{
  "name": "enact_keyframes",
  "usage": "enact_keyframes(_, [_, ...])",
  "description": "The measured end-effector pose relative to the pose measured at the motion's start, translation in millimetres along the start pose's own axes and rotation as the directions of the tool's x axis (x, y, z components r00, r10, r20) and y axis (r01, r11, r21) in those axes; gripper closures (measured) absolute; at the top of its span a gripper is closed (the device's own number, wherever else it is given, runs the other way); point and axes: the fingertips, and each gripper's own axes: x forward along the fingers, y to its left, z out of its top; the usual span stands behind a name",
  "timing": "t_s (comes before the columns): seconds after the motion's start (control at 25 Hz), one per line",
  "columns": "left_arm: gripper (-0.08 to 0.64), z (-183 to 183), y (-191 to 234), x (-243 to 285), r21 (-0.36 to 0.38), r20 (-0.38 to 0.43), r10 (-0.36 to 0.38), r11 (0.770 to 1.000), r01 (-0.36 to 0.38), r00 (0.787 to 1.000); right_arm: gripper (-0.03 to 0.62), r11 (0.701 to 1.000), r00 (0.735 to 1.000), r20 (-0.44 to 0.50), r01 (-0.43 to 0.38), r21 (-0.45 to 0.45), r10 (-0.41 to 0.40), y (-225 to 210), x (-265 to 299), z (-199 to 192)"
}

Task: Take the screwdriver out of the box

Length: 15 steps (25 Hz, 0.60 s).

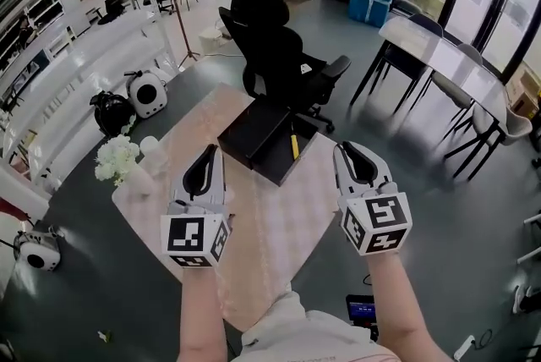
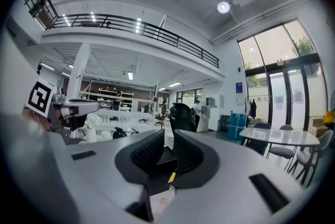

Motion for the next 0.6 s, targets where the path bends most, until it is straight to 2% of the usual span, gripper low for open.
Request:
enact_keyframes(0.04, [0.551, -4.0, 2.8, 5.1, -0.004, -0.005, -0.001, 1.000, 0.001, 1.000, 0.545, 1.000, 1.000, -0.016, -0.011, 0.018, 0.012, -0.1, 8.4, -4.4])
enact_keyframes(0.08, [0.551, -7.2, 5.0, 9.5, -0.007, -0.010, -0.003, 1.000, 0.003, 1.000, 0.434, 0.999, 0.999, -0.033, -0.025, 0.042, 0.027, 0.2, 16.3, -9.0])
enact_keyframes(0.12, [0.551, -9.7, 6.6, 13.3, -0.008, -0.015, -0.005, 1.000, 0.005, 1.000, 0.350, 0.997, 0.998, -0.050, -0.037, 0.069, 0.040, 0.1, 23.5, -13.5])
enact_keyframes(0.16, [0.551, -11.6, 7.6, 16.6, -0.009, -0.018, -0.006, 1.000, 0.006, 1.000, 0.321, 0.995, 0.997, -0.065, -0.043, 0.089, 0.049, -0.7, 29.6, -17.4])
enact_keyframes(0.6, [0.551, -38.5, 11.9, 49.5, -0.036, -0.071, 0.003, 0.999, -0.006, 0.997, 0.307, 0.992, 0.973, -0.209, -0.079, 0.095, 0.097, -6.7, 73.8, -53.2])
